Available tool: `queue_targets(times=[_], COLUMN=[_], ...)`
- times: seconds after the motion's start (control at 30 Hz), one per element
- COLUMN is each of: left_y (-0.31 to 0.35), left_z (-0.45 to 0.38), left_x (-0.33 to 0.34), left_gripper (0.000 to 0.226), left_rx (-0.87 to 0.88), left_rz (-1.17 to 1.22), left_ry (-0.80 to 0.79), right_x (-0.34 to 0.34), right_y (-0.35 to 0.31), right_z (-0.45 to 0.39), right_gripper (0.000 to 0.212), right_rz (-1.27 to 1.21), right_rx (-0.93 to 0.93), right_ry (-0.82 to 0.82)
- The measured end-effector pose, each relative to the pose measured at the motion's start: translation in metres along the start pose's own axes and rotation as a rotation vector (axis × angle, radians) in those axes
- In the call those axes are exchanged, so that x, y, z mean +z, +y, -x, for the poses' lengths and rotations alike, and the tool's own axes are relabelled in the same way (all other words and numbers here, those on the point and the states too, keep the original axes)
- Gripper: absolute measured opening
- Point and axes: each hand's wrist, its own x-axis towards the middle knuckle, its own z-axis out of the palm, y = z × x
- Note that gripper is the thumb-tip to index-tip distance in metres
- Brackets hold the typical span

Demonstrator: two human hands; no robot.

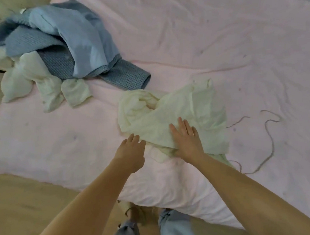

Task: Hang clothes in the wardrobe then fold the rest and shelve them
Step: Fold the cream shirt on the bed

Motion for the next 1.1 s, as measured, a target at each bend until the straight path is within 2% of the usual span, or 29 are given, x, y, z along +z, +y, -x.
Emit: queue_targets(times=[0.03,0.1,0.17,0.23,0.33,0.43,0.5,0.57,0.63,0.7,0.77,0.83,0.93,0.97,1.03,1.1], left_y=[-0.004,-0.009,-0.018,-0.027,-0.033,-0.032,-0.032,-0.024,-0.015,-0.01,-0.012,-0.016,-0.018,-0.017,-0.01,-0.004], left_z=[-0.006,-0.015,-0.022,-0.025,-0.023,-0.018,-0.004,0.01,0.031,0.043,0.054,0.068,0.088,0.092,0.114,0.132], left_x=[0.004,0.008,0.008,0.002,-0.015,-0.045,-0.078,-0.106,-0.138,-0.164,-0.195,-0.232,-0.288,-0.301,-0.331,-0.353], left_gripper=[0.059,0.064,0.068,0.07,0.07,0.077,0.086,0.092,0.079,0.047,0.019,0.02,0.026,0.027,0.023,0.025], left_rx=[0.021,0.052,0.075,0.085,0.105,0.17,0.285,0.367,0.387,0.364,0.41,0.486,0.536,0.545,0.579,0.609], left_rz=[-0.018,-0.017,0.023,0.096,0.213,0.351,0.455,0.495,0.433,0.358,0.431,0.486,0.503,0.564,0.689,0.718], left_ry=[-0.019,-0.045,-0.034,-0.011,0.041,0.108,0.159,0.137,0.147,0.216,0.252,0.259,0.35,0.351,0.333,0.339], right_x=[0.006,0.016,0.02,0.006,-0.034,-0.091,-0.134,-0.168,-0.209,-0.245,-0.279,-0.309,-0.344,-0.348,-0.363,-0.375], right_y=[0.004,0.017,0.024,0.019,0.008,-0.007,-0.022,-0.035,-0.045,-0.051,-0.05,-0.043,-0.026,-0.019,-0.008,0.002], right_z=[-0.01,-0.025,-0.033,-0.032,-0.013,0.018,0.044,0.06,0.078,0.092,0.108,0.13,0.164,0.168,0.18,0.187], right_gripper=[0.079,0.046,0.029,0.025,0.027,0.029,0.026,0.022,0.021,0.019,0.014,0.019,0.056,0.06,0.051,0.037], right_rz=[0.008,-0.014,-0.134,-0.437,-0.969,-1.254,-1.373,-1.467,-1.469,-1.45,-1.432,-1.335,-1.023,-0.932,-0.779,-0.762], right_rx=[-0.007,-0.026,0.049,0.219,0.424,0.445,0.432,0.398,0.347,0.289,0.22,0.159,0.096,0.073,0.038,0.01], right_ry=[0.06,0.173,0.149,0.075,0.135,0.164,0.165,0.138,0.141,0.152,0.223,0.349,0.392,0.407,0.511,0.614])
